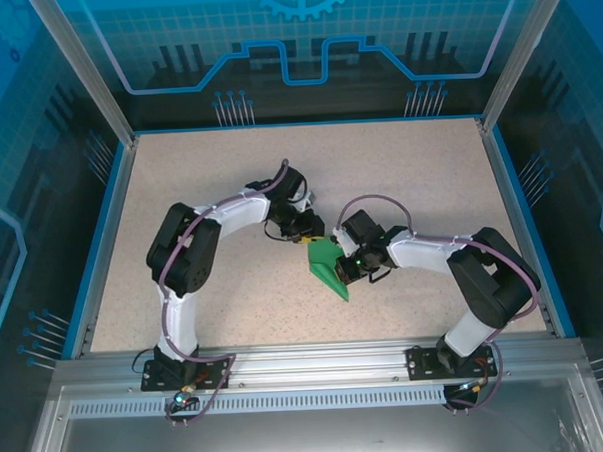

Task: Fold a paper plane with a square sheet of paper (fold left side to right side)
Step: Third fold the triangle at the center of the table.

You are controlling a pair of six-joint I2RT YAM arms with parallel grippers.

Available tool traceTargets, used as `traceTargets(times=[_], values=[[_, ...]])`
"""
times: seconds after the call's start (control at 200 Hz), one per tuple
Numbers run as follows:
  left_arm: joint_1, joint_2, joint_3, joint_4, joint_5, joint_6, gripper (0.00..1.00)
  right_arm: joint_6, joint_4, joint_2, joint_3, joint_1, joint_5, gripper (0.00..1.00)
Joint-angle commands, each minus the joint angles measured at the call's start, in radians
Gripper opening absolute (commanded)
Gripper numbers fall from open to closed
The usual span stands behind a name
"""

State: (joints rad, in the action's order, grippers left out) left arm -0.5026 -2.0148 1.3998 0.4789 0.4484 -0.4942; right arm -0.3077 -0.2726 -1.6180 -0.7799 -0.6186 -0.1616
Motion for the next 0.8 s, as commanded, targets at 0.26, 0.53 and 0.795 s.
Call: traceTargets(times=[0.26, 0.53, 0.795], values=[[-0.027, 0.219, -0.272, -0.195, 0.178, -0.103, 0.12, -0.003, -0.074, -0.063, -0.001, 0.002, 0.003, 0.00], [-0.101, 0.191, -0.363, -0.354, 0.219, -0.197, 0.11, 0.001, -0.087, -0.080, -0.017, -0.001, 0.012, 0.00], [-0.132, 0.128, -0.375, -0.383, 0.180, -0.218, 0.11, 0.001, -0.097, -0.079, -0.021, -0.004, 0.022, 0.00]])
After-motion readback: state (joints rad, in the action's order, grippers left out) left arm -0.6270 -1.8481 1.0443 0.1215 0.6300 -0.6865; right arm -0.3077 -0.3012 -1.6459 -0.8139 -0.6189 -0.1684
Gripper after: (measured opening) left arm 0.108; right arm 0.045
